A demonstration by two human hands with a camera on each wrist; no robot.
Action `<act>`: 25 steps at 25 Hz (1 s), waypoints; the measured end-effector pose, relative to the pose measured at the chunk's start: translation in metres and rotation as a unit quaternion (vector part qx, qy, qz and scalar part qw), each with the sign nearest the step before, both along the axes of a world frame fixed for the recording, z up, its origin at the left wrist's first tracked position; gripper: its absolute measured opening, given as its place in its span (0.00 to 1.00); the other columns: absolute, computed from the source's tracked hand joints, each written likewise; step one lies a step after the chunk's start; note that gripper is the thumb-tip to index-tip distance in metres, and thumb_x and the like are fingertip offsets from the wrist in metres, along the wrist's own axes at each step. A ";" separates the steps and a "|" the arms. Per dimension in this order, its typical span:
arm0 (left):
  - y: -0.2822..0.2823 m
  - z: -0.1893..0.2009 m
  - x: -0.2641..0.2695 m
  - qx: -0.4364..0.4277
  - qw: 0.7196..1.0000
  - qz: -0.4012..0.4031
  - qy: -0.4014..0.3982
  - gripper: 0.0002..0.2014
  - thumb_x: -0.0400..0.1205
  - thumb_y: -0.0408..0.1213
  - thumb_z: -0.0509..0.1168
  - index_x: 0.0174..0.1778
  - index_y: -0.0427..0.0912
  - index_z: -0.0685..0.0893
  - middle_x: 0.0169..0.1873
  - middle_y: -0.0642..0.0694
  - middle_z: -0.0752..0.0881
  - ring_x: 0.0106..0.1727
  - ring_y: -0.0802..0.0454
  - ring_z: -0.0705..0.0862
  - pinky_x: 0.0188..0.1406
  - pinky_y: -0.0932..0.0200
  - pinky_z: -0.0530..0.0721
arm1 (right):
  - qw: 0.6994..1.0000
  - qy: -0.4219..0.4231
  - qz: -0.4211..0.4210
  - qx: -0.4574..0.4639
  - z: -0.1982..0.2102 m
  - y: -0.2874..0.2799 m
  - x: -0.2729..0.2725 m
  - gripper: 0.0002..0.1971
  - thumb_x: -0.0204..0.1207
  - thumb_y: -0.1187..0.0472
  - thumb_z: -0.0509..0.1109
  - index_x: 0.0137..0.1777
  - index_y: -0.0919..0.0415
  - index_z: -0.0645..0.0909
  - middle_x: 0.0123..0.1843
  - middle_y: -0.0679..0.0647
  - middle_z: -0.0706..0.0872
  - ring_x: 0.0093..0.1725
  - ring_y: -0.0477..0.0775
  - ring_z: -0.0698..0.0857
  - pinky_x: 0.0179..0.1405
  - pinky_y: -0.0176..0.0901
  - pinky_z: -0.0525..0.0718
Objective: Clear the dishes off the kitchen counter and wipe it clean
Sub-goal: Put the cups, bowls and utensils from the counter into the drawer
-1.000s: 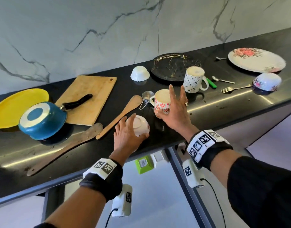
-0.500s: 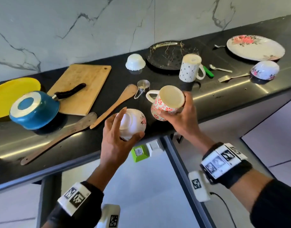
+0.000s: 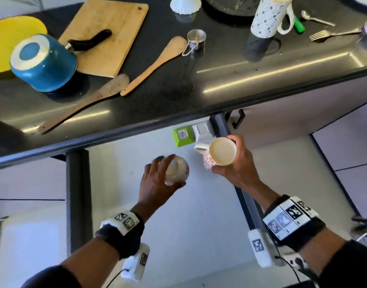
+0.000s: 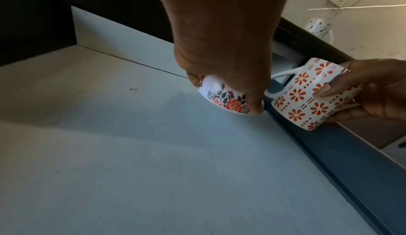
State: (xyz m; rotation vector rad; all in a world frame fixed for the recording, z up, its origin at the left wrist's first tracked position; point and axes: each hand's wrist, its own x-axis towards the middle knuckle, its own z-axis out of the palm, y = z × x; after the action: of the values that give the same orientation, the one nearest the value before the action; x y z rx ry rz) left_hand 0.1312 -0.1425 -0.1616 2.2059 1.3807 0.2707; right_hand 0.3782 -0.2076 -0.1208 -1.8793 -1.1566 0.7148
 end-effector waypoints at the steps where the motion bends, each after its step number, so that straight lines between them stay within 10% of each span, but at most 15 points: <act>1: 0.006 -0.003 0.004 0.000 1.000 0.008 0.004 0.44 0.64 0.57 0.80 0.77 0.57 0.71 0.72 0.47 0.75 0.66 0.39 0.74 0.60 0.43 0.81 | 1.000 -0.006 -0.010 -0.013 -0.007 0.004 -0.002 0.44 0.52 0.51 0.89 0.66 0.47 0.68 0.59 0.45 0.80 0.54 0.45 0.80 0.48 0.37 0.83; 19: 0.012 -0.046 0.035 -0.053 0.994 -0.027 0.091 0.51 0.73 0.48 0.78 0.86 0.58 0.52 0.86 0.41 0.52 0.81 0.34 0.61 0.70 0.37 0.75 | 0.996 -0.081 -0.028 -0.014 -0.073 0.010 -0.022 0.43 0.60 0.53 0.86 0.71 0.63 0.67 0.62 0.58 0.79 0.59 0.58 0.80 0.46 0.41 0.77; 25: -0.003 -0.019 0.021 -0.105 0.992 -0.040 0.062 0.63 0.71 0.54 0.78 0.84 0.61 0.31 0.85 0.38 0.34 0.86 0.35 0.47 0.78 0.36 0.68 | 0.994 -0.106 -0.009 -0.040 -0.047 -0.011 -0.020 0.53 0.63 0.49 0.85 0.82 0.66 0.58 0.77 0.63 0.71 0.74 0.63 0.74 0.69 0.54 0.78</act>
State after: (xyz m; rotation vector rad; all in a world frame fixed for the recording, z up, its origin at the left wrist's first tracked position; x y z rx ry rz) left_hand 0.1526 -0.1452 -0.1808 2.1255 1.3149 -0.0407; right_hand 0.3581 -0.2183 -0.1677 -2.0700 -1.2560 0.5697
